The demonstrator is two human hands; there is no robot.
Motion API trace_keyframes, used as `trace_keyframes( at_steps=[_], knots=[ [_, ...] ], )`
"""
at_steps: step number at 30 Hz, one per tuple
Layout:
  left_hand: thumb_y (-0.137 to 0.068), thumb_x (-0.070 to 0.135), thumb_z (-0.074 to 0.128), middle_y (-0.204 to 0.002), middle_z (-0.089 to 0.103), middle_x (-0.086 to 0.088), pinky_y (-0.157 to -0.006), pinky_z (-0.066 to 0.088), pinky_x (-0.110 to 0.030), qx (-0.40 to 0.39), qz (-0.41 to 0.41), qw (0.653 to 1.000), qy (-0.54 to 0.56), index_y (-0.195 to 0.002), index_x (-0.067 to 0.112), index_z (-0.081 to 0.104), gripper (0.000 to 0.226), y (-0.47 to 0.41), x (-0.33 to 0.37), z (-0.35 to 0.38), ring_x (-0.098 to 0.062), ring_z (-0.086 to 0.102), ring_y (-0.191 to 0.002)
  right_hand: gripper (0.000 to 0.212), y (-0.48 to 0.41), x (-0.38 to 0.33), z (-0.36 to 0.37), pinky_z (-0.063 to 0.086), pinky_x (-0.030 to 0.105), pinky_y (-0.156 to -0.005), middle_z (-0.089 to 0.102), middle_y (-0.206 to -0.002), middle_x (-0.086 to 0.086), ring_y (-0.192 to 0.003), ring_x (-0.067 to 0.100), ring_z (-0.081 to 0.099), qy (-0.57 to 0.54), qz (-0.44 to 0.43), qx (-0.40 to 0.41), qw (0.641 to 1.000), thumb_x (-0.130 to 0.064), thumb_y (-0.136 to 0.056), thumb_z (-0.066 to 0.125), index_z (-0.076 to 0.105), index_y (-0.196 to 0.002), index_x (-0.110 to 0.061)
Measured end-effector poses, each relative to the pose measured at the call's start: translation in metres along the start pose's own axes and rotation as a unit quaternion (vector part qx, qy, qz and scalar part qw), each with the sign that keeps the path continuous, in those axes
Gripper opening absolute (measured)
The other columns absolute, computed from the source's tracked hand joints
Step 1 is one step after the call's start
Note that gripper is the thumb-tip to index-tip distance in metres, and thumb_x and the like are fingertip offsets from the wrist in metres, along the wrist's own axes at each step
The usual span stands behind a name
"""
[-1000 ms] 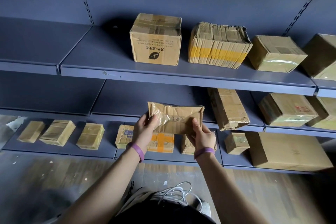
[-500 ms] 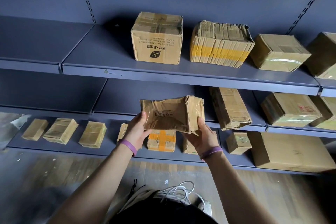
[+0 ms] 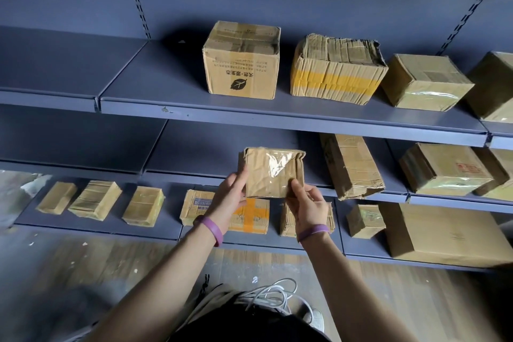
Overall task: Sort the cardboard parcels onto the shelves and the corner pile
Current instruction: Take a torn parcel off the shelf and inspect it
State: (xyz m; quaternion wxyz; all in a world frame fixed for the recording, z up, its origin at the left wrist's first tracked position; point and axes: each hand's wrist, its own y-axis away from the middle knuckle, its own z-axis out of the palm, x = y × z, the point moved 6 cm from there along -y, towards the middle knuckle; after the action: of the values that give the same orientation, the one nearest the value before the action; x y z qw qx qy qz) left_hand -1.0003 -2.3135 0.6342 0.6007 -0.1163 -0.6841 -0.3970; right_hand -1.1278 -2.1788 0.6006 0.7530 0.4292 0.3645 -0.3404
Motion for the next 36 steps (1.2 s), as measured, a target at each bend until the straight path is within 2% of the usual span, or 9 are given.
trace_keyframes(
  at_steps=[3,6,9,13,18,23,28,31,36],
  knots=[
    [-0.085,0.053,0.064,-0.114,0.064,0.004,-0.095,0.055,-0.041,0.037,0.018,0.999,0.016,-0.109,0.027,0.056,0.036,-0.001,-0.005,-0.006,-0.02,0.062,-0.114,0.012,0.002,0.0,0.005,0.056,0.026,-0.067,0.069,-0.074,0.006,-0.073,0.019,0.065,0.062,-0.03,-0.03,0.997,-0.005,-0.087,0.071,0.065,-0.078,-0.009],
    [-0.097,0.034,0.058,-0.109,0.065,0.006,-0.079,0.054,-0.026,0.066,0.014,0.997,0.047,-0.104,0.026,0.059,0.011,-0.004,-0.01,-0.013,-0.019,0.062,-0.113,0.009,0.008,-0.001,0.01,0.057,0.029,-0.074,0.071,-0.082,0.004,-0.082,0.022,0.066,0.104,-0.049,-0.067,0.991,-0.005,-0.085,0.073,0.068,-0.082,-0.011],
    [-0.101,0.031,0.052,-0.118,0.063,0.0,-0.075,0.052,-0.021,0.092,-0.013,0.993,0.069,-0.119,0.017,0.059,0.024,-0.005,-0.015,-0.022,-0.018,0.059,-0.113,0.008,0.009,0.003,0.01,0.058,0.032,-0.08,0.068,-0.09,0.007,-0.086,0.019,0.066,0.092,-0.015,-0.093,0.991,-0.015,-0.093,0.065,0.065,-0.088,-0.009],
    [-0.103,0.035,0.047,-0.133,0.061,-0.013,-0.084,0.054,-0.032,0.09,-0.056,0.987,0.119,-0.127,0.011,0.057,0.035,-0.014,-0.023,-0.028,-0.03,0.06,-0.119,0.023,-0.005,0.001,-0.006,0.052,0.043,-0.09,0.066,-0.11,0.01,-0.107,0.029,0.063,0.136,-0.014,-0.032,0.99,-0.031,-0.098,0.059,0.064,-0.109,-0.012],
    [-0.105,0.021,0.044,-0.143,0.051,-0.02,-0.083,0.051,-0.03,0.073,-0.084,0.962,0.248,-0.136,-0.002,0.049,0.039,-0.017,-0.023,-0.03,-0.038,0.046,-0.136,0.072,-0.018,-0.007,-0.023,0.048,0.035,-0.086,0.059,-0.127,0.008,-0.114,0.024,0.058,0.184,-0.001,0.003,0.983,-0.065,-0.083,0.061,0.054,-0.132,-0.012],
    [-0.103,0.028,0.048,-0.119,0.071,-0.009,-0.103,0.047,-0.041,-0.011,-0.117,0.964,0.239,-0.114,0.011,0.067,0.028,-0.019,-0.033,-0.035,-0.027,0.06,-0.124,0.025,-0.02,-0.009,-0.024,0.053,0.03,-0.069,0.065,-0.091,0.004,-0.077,0.014,0.061,0.119,0.009,-0.024,0.993,-0.028,-0.101,0.054,0.063,-0.116,-0.012],
    [-0.1,0.024,0.056,-0.116,0.071,-0.009,-0.095,0.053,-0.042,0.07,-0.107,0.976,0.174,-0.117,0.009,0.065,0.024,-0.025,-0.029,-0.042,-0.031,0.06,-0.122,0.004,-0.021,0.003,-0.033,0.057,0.035,-0.071,0.067,-0.085,0.01,-0.071,0.016,0.065,0.078,0.024,0.001,0.997,-0.009,-0.096,0.061,0.062,-0.096,-0.005],
    [-0.097,0.048,0.055,-0.1,0.067,-0.012,-0.079,0.056,-0.047,0.066,-0.138,0.966,0.207,-0.111,0.018,0.06,0.033,-0.02,-0.024,-0.037,-0.029,0.064,-0.099,0.013,-0.02,0.007,-0.035,0.056,0.039,-0.075,0.065,-0.085,0.011,-0.078,0.022,0.063,0.068,0.012,0.018,0.997,-0.001,-0.091,0.064,0.057,-0.084,-0.01],
    [-0.076,0.088,0.041,-0.127,0.062,-0.01,-0.09,0.045,-0.058,-0.014,-0.188,0.975,0.114,-0.126,0.021,0.06,0.085,-0.022,-0.017,-0.03,-0.036,0.054,-0.122,0.028,-0.022,0.009,-0.041,0.049,0.052,-0.092,0.061,-0.076,0.005,-0.081,0.024,0.057,0.102,-0.017,0.037,0.994,0.003,-0.085,0.07,0.054,-0.073,-0.015]
  ],
)
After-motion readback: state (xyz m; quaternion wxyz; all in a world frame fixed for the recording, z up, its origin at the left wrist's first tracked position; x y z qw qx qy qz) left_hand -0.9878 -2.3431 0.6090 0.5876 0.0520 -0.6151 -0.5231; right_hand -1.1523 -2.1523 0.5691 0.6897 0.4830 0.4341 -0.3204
